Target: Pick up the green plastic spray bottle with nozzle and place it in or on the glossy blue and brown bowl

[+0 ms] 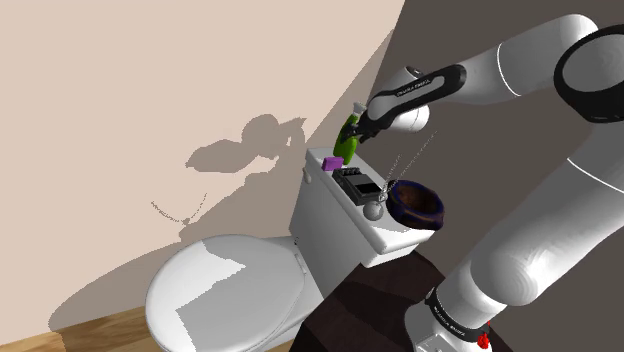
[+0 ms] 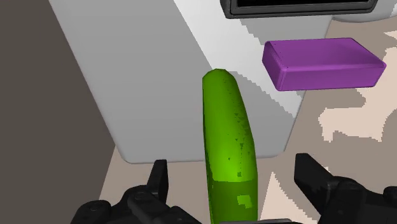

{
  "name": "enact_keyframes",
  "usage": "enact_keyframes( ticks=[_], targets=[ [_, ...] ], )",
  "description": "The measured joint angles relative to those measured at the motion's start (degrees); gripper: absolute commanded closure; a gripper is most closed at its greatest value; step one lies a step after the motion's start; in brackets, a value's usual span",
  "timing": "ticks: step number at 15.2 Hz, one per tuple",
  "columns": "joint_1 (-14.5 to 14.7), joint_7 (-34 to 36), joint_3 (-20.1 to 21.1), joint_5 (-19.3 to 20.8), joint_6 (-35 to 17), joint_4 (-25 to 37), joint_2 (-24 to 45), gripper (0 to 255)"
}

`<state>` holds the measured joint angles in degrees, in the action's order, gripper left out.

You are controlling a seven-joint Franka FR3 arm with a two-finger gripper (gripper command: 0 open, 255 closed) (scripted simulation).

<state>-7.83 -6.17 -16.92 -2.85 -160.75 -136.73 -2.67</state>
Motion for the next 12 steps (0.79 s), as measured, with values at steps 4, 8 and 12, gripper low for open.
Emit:
enact_keyframes(
  ticks=[4,8,12],
  targets=[
    [0.06,-0.45,-0.05,-0.57,-0.60,0.03,0.64,0],
    [0.07,-0.47,-0.05,-0.60,-0.64,0.03,0.67,255],
    [0.07,-0.47,-0.04,-0.60,-0.63,0.03,0.67,255]
  ],
)
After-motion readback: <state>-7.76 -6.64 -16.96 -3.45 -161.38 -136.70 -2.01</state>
